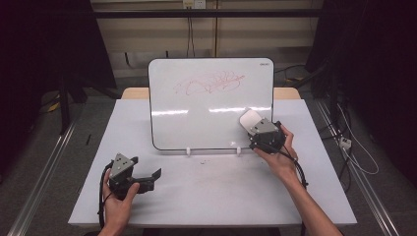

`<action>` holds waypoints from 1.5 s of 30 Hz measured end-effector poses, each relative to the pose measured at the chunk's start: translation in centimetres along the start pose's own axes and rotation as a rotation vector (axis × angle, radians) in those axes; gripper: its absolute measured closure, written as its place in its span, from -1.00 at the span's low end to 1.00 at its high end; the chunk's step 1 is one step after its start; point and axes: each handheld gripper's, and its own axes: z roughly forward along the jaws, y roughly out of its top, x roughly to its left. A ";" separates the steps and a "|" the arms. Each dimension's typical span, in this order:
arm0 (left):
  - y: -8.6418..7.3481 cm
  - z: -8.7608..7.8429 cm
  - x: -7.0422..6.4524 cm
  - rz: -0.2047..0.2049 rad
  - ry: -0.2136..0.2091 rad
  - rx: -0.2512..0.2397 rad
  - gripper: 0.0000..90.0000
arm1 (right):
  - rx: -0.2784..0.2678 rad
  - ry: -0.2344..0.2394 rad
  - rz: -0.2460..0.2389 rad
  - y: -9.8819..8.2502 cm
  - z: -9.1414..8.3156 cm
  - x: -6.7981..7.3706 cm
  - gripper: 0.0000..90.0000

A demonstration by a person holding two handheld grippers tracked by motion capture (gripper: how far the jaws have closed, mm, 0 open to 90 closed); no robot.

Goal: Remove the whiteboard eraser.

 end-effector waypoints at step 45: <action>-0.2 0.0 0.1 -0.001 0.007 0.020 -0.88 | -0.162 0.100 0.161 0.7 -3.3 -1.5 -0.29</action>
